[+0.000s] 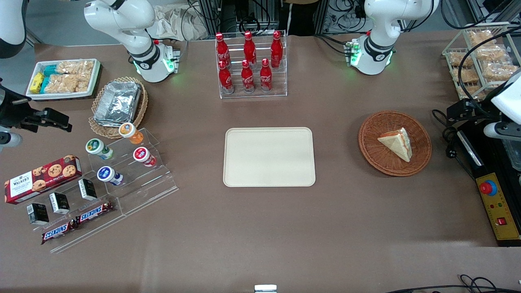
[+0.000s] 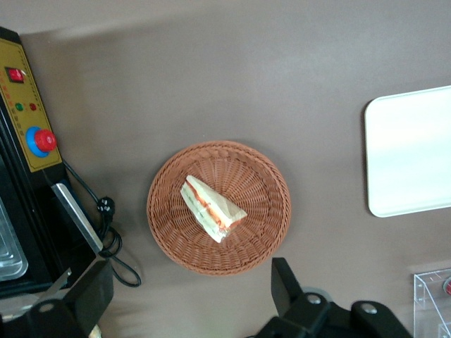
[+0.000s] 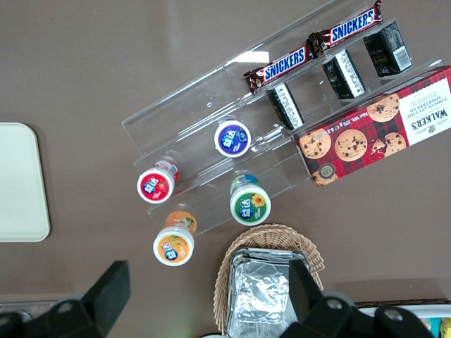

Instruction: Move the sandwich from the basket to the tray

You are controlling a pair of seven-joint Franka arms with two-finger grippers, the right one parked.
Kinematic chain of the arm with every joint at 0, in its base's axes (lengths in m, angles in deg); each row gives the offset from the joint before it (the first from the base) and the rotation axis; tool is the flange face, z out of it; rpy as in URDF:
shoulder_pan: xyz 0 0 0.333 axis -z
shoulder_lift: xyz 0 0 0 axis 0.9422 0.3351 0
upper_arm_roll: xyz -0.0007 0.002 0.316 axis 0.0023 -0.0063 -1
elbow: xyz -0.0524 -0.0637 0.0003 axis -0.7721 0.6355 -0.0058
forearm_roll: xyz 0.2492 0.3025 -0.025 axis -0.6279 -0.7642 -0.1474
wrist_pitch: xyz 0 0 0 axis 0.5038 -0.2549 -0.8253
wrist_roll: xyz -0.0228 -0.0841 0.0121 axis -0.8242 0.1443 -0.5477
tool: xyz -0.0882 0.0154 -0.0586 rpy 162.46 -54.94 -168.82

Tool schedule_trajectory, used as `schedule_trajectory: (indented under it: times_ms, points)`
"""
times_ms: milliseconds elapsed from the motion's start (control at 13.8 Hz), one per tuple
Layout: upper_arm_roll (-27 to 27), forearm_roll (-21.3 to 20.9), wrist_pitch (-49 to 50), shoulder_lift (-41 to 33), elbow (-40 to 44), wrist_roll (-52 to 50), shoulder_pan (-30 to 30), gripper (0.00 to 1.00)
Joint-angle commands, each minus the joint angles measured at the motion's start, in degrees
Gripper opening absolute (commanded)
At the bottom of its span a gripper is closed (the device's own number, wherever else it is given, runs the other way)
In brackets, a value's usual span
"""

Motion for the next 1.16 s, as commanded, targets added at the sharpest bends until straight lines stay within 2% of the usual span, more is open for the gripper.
schedule_trajectory:
  times_ms: [0, 509, 727, 1091]
  points:
    - [0.0, 0.0, 2.3, -0.9, -0.2, -3.0, 0.6, 1.00]
    - [2.8, -0.3, -1.5, -8.6, -11.6, -11.2, 1.1, 1.00]
    - [4.9, -2.1, -8.4, -13.1, -20.6, -18.0, 1.0, 1.00]
    - [4.6, -2.3, -20.2, -20.9, -38.4, -21.1, -0.7, 0.99]
